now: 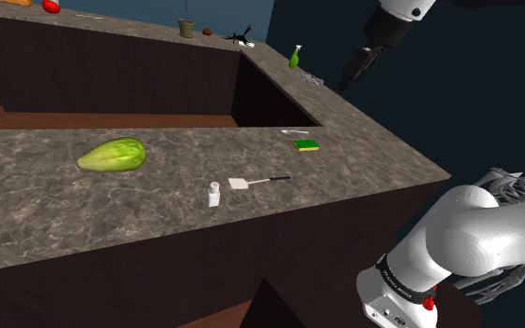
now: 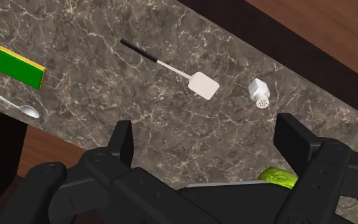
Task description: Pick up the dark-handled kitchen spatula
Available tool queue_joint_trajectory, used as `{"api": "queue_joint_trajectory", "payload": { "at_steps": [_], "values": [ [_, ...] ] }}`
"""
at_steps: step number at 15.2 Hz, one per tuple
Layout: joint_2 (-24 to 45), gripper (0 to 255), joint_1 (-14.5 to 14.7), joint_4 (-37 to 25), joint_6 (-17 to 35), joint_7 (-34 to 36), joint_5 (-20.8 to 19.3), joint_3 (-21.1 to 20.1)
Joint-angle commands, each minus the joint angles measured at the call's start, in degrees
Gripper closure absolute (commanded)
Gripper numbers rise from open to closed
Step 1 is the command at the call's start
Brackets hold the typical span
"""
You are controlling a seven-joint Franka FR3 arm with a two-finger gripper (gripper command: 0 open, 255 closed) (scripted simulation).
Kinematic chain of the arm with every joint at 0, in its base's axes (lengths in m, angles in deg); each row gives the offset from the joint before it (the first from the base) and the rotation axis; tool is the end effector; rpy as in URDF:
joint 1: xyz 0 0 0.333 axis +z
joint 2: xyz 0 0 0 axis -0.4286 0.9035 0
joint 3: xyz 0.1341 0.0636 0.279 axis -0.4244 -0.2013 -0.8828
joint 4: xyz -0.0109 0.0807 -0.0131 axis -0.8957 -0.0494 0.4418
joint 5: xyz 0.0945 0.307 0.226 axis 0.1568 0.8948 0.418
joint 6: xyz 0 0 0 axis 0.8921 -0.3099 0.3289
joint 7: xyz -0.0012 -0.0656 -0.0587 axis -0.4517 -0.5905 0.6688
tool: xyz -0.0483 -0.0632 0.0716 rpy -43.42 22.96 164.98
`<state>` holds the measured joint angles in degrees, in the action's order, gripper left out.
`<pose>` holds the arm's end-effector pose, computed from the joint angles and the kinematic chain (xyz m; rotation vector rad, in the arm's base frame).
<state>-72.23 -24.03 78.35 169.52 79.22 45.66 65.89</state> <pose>0.3234 0.0334 0.6387 2.9785 0.2686 0.3116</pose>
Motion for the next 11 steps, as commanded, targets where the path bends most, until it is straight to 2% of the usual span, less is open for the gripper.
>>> {"api": "queue_joint_trajectory", "payload": {
  "at_steps": [1, 11],
  "values": [
    [0.0, 0, 0.0, 0.0, 0.0, 0.0, 0.0, 0.0],
    [10.5, 0, 2.7, 8.7, 16.4, -16.8, -2.7, 8.0]
  ]
}}
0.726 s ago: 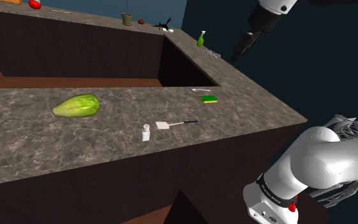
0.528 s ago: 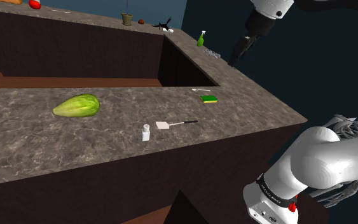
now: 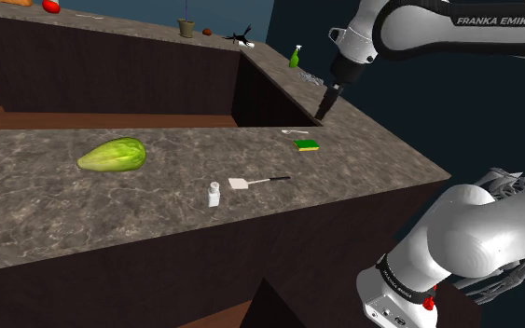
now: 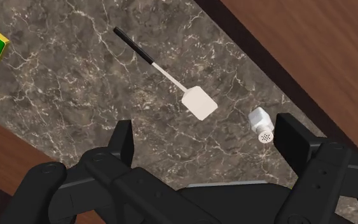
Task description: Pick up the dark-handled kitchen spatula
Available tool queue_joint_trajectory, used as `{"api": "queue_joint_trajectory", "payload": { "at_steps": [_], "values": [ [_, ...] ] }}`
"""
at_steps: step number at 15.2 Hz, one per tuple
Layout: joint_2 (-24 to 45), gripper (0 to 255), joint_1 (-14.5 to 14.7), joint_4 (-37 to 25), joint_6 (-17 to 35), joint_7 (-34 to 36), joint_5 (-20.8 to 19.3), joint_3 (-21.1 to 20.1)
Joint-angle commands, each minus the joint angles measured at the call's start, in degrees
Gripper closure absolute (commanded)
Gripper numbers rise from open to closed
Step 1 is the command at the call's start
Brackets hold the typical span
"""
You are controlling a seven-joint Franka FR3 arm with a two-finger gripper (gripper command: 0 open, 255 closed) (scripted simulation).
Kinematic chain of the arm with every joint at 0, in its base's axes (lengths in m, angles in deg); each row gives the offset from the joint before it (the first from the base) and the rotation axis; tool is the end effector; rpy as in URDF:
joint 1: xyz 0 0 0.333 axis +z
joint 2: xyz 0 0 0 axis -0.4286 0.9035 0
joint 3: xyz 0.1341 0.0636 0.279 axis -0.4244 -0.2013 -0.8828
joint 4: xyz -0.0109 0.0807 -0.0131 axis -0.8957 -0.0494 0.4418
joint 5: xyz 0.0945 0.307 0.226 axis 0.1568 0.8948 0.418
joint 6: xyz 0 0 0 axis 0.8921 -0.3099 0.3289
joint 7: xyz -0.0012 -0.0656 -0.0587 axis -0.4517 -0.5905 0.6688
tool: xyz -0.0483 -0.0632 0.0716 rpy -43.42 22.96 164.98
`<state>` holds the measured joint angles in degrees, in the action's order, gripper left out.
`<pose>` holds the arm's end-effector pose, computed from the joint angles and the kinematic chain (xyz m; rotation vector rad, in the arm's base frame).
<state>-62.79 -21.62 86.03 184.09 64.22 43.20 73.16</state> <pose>0.3850 -0.0054 0.5407 2.9539 0.6216 0.2243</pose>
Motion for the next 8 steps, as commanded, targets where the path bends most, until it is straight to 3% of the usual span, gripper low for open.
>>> {"api": "queue_joint_trajectory", "payload": {
  "at_steps": [1, 8],
  "values": [
    [2.6, 0, 0.5, 1.4, 3.5, -3.4, -0.4, 1.5],
    [15.1, 0, 2.4, 2.3, 14.6, -15.5, -0.7, 6.3]
  ]
}}
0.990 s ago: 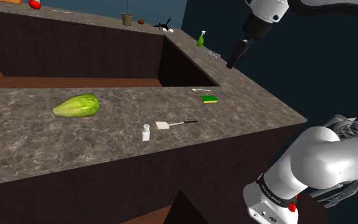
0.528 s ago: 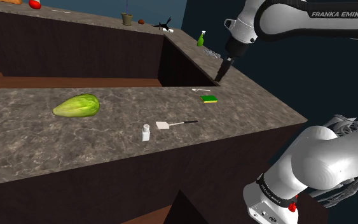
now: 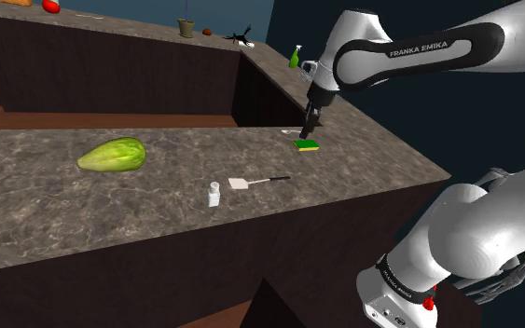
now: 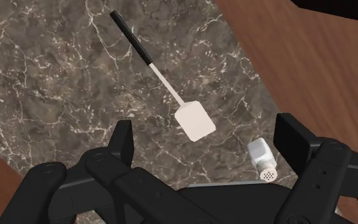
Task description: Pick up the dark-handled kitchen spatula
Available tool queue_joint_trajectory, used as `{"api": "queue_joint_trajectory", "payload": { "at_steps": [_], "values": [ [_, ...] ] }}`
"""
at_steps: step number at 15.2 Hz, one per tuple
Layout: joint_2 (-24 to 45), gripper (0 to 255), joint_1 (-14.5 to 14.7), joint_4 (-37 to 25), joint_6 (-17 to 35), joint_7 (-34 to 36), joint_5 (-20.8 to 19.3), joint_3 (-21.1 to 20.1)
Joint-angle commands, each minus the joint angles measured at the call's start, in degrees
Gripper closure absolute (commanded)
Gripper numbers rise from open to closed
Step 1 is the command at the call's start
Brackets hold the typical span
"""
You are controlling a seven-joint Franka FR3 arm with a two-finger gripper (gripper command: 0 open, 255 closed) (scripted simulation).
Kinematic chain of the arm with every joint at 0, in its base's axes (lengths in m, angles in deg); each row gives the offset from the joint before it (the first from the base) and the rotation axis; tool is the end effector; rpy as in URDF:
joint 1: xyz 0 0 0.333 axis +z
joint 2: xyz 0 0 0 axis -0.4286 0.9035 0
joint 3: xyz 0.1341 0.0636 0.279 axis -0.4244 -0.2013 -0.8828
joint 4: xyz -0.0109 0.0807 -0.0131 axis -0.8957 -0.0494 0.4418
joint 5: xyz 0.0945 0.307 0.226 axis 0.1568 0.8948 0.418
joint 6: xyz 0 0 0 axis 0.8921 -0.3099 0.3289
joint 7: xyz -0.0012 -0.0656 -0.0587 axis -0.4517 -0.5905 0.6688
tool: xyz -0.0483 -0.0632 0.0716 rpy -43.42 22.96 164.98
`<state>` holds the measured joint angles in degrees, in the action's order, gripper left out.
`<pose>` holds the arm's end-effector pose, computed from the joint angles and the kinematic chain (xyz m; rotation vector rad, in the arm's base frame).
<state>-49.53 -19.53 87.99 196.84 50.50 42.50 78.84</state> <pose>0.4379 -0.0284 0.4493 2.8955 0.9370 0.1453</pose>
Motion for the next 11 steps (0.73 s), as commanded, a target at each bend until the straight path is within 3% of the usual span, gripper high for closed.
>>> {"api": "queue_joint_trajectory", "payload": {
  "at_steps": [1, 11],
  "values": [
    [3.8, 0, 0.6, 0.1, 3.3, -3.6, 0.2, 1.2],
    [25.9, 0, 2.0, -5.5, 16.0, -22.6, 5.0, 4.1]
  ]
}}
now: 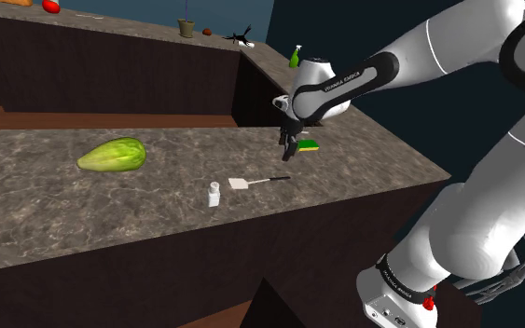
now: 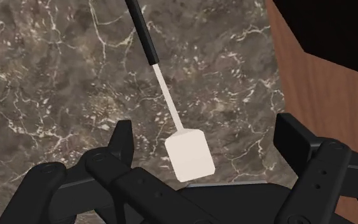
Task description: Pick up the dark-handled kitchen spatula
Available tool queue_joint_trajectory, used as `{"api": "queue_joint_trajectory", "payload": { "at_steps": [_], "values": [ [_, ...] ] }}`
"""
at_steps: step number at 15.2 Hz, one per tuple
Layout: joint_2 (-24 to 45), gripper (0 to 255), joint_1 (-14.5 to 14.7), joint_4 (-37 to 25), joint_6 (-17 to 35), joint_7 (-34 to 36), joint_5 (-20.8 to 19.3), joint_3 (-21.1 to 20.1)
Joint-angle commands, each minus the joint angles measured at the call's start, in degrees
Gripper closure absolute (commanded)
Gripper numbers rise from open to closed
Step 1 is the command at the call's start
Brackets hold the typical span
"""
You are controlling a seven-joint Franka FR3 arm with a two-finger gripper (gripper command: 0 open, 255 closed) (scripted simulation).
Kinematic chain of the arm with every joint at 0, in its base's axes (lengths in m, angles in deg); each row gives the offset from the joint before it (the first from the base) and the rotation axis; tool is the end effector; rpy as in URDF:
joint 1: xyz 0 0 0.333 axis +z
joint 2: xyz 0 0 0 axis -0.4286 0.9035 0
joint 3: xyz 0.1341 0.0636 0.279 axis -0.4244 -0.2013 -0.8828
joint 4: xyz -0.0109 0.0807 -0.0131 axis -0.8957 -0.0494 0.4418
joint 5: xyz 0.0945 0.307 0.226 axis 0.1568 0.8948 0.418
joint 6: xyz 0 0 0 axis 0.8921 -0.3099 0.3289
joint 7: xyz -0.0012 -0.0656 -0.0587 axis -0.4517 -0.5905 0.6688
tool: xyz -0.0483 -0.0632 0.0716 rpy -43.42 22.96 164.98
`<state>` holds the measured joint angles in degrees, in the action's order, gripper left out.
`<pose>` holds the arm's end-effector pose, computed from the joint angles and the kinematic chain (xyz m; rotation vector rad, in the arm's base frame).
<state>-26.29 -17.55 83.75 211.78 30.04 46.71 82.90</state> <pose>0.5038 -0.0433 0.3172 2.7580 1.3575 0.0329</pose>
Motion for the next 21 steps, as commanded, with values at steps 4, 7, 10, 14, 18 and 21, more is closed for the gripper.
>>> {"api": "queue_joint_trajectory", "payload": {
  "at_steps": [4, 7, 10, 14, 18, 21],
  "values": [
    [11.9, 0, -0.9, -5.2, 4.6, -9.5, 3.1, -1.1],
    [18.6, 0, -2.0, -8.8, 6.6, -14.3, 4.1, -2.5],
    [25.3, 0, -3.2, -12.9, 8.1, -18.3, 4.3, -4.0],
    [27.6, 0, -3.5, -13.4, 9.9, -18.5, 4.6, -4.4],
    [30.9, 0, -3.9, -14.2, 12.4, -18.7, 5.0, -4.8],
    [30.8, 255, -3.9, -14.1, 12.4, -18.7, 5.0, -4.8]
  ]
}}
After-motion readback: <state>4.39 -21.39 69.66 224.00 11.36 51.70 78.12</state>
